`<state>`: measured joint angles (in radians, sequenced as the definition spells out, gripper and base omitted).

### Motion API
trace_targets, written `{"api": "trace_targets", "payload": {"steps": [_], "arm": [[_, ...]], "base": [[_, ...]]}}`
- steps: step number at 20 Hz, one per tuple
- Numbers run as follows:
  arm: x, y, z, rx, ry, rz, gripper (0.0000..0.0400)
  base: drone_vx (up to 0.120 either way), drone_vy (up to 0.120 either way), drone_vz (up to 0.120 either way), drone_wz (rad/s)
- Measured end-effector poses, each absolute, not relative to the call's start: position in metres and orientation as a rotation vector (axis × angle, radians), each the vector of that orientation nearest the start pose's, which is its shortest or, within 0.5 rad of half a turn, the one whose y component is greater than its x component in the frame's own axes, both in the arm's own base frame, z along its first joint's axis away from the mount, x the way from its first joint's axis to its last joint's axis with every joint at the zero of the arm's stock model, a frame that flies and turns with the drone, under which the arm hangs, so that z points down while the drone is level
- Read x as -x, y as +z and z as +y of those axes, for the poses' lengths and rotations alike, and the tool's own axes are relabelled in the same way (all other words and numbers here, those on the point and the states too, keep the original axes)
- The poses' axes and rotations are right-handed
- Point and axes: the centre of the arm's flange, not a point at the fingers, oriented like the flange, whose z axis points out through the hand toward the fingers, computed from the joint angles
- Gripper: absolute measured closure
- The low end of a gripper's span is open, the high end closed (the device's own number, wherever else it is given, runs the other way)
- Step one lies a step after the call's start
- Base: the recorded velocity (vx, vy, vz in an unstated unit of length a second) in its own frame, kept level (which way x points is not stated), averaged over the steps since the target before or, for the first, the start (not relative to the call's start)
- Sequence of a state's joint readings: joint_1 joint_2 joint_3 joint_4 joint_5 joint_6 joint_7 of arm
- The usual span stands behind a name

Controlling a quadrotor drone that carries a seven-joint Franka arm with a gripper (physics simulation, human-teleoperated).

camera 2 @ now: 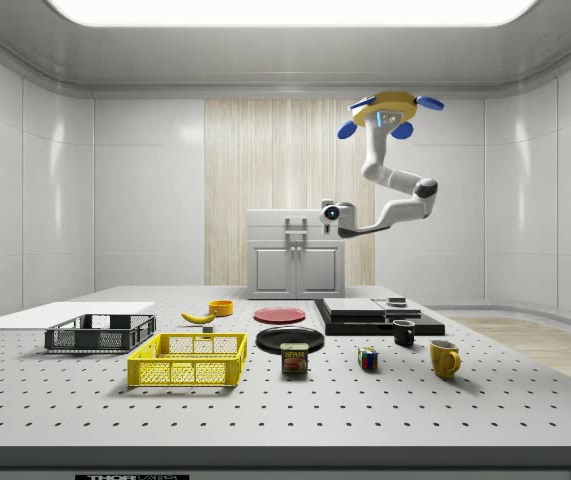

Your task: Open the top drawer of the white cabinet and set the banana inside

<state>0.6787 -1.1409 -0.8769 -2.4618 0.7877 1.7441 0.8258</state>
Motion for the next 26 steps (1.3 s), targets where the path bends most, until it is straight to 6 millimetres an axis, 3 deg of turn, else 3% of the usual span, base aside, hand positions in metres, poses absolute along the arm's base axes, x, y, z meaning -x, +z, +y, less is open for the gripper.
{"api": "trace_targets", "payload": {"steps": [16,20,26], "arm": [[-0.3067,0.591,-0.0997,1.484,0.613,0.613,0.0],[-0.3067,0.591,-0.0997,1.484,0.613,0.613,0.0],[-0.3067,0.591,-0.0997,1.484,0.613,0.613,0.0]], "base": [[0.12,-0.12,0.0,0.0],[0.12,-0.03,0.0,0.0],[0.013,-0.12,0.0,0.0]]}}
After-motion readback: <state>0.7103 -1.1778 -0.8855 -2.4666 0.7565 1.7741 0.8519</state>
